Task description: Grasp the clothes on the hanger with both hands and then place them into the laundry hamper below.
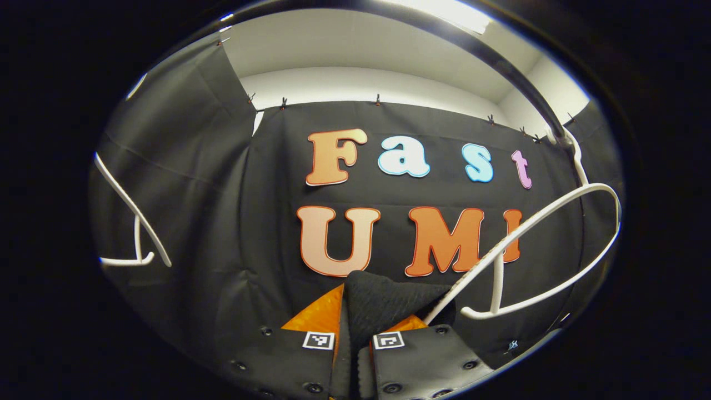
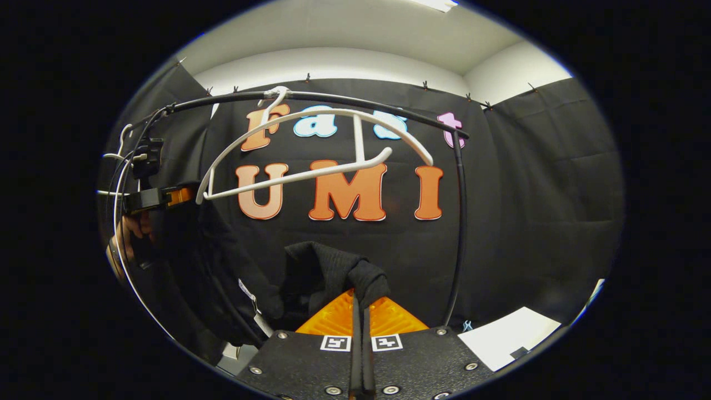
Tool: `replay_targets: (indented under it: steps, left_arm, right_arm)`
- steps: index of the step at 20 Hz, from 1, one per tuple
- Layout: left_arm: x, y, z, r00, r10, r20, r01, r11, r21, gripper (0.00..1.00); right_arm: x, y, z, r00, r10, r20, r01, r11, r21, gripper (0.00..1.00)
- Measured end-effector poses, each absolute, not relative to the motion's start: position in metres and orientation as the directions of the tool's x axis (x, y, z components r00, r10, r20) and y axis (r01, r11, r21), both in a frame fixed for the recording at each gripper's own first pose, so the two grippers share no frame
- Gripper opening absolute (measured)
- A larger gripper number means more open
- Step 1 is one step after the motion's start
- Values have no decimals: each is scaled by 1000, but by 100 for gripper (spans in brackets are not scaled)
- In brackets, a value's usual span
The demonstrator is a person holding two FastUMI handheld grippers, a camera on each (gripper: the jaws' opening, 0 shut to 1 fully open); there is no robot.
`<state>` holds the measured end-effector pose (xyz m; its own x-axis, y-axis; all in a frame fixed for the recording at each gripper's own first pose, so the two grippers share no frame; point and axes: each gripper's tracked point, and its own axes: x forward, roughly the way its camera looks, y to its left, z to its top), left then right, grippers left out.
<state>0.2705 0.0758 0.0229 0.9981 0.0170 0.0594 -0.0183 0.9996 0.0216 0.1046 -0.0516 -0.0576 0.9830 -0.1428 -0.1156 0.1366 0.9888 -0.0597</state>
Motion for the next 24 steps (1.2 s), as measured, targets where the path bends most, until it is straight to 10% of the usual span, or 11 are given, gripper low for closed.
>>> replay_targets:
  steps: [10, 24]
  left_arm:
    - [226, 107, -33, 996, 68, -53, -65, 997, 49, 12]
    - [130, 44, -185, 941, -114, -317, 117, 993, -9, 14]
  right_arm:
    - [103, 10, -82, 986, -6, -169, 5, 1000, -7, 0]
    - [87, 70, -198, 917, 123, -379, -123, 992, 25, 0]
